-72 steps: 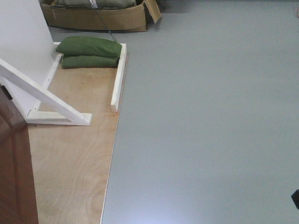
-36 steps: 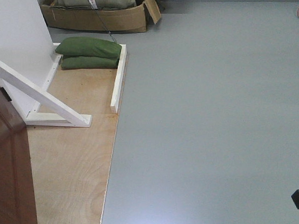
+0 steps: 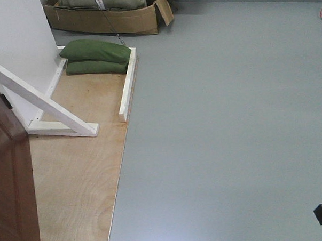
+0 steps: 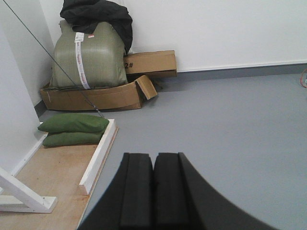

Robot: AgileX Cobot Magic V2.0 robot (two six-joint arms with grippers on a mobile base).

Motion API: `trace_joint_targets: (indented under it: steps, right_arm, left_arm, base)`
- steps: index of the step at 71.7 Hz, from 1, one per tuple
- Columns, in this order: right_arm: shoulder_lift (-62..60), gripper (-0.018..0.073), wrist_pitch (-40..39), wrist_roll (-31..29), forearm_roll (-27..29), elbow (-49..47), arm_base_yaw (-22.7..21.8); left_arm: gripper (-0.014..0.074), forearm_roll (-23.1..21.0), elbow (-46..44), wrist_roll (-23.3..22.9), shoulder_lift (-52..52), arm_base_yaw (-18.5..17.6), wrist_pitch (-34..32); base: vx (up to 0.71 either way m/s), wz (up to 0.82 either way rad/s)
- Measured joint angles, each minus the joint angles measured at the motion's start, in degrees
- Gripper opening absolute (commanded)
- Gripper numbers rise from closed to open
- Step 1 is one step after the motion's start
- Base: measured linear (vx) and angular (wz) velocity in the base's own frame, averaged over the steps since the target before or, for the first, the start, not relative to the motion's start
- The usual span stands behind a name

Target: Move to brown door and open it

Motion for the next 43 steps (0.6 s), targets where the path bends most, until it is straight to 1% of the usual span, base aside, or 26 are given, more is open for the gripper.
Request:
trace_joint_targets:
  steps: [7,12,18,23,24,26,30,34,35,40,43]
  right_arm:
    - [0.0,0.0000,0.0,0.0,0.0,0.0,0.0]
    - [0.0,0.0000,0.0,0.0,0.0,0.0,0.0]
    - [0.0,0.0000,0.0,0.0,0.0,0.0,0.0]
    - [0.0,0.0000,0.0,0.0,0.0,0.0,0.0]
    - [0.0,0.0000,0.0,0.0,0.0,0.0,0.0]
    - [0.0,0.0000,0.0,0.0,0.0,0.0,0.0]
    - [0.0,0.0000,0.0,0.0,0.0,0.0,0.0]
    - [0.0,0.0000,0.0,0.0,0.0,0.0,0.0]
    - [0.0,0.0000,0.0,0.0,0.0,0.0,0.0]
    - [0.0,0.0000,0.0,0.0,0.0,0.0,0.0]
    - [0.0,0.0000,0.0,0.0,0.0,0.0,0.0]
  left_arm:
    - [0.0011,0.0,0.0,0.0,0.4,0.0,-0.6]
    - [0.0011,0.0,-1.8,0.0,3.2,0.0,-0.7]
    - [0.0011,0.0,-7.2,0.0,8.3,0.0,-0.8]
    - [0.0011,0.0,-14.1,0.0,12.5,0.0,-1.4]
    - [0.0011,0.0,-26.6,2.0,18.8,0.0,-5.5]
    - [0.0011,0.0,-29.2,3.6,19.6,0.0,-7.9]
    - [0.0011,0.0,-32.5,7.1,20.2,0.2,-13.3]
    - [0.0011,0.0,-35.1,12.0,20.4,1.5,-21.4]
    - [0.0011,0.0,-35.4,12.5,20.4,1.7,-22.5]
    - [0.0011,-0.2,-36.6,19.4,20.5,4.0,-35.6]
    - [0.0011,-1.2,-36.8,23.1,20.5,5.4,-43.0]
  base:
    - [0.00,0.00]
    - [0.00,0.00]
    - [0.00,0.00]
    - [0.00,0.00]
    - [0.00,0.00]
    - [0.00,0.00]
    - [0.00,0.00]
    - [0.00,0.00]
    - [0.00,0.00]
    - [0.00,0.00]
    - [0.00,0.00]
